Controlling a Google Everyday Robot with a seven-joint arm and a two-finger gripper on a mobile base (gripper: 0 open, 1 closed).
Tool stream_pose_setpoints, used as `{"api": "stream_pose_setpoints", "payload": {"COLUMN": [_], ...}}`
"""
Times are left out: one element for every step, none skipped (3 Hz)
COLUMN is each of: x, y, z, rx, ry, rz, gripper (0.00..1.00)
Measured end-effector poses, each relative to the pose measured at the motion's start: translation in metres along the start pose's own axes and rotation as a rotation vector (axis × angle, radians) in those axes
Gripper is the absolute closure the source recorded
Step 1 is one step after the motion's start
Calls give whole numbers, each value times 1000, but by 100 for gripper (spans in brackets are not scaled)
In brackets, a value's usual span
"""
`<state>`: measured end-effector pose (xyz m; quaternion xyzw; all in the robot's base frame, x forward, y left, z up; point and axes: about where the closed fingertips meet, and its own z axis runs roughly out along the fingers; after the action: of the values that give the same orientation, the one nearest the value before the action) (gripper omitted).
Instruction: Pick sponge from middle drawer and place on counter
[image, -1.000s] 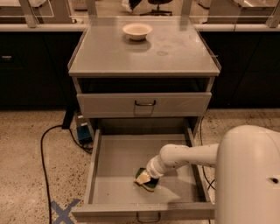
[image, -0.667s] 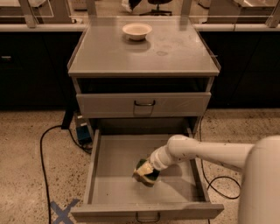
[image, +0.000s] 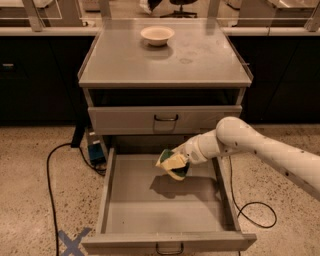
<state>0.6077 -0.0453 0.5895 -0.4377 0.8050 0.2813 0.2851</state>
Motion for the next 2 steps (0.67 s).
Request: {"api": "stream_pose_setpoints", "payload": {"x": [-73, -69], "y": [3, 4], "z": [-63, -59], "rx": [-16, -18], "ry": [-103, -98], "rz": [-74, -72], "gripper": [100, 100]}}
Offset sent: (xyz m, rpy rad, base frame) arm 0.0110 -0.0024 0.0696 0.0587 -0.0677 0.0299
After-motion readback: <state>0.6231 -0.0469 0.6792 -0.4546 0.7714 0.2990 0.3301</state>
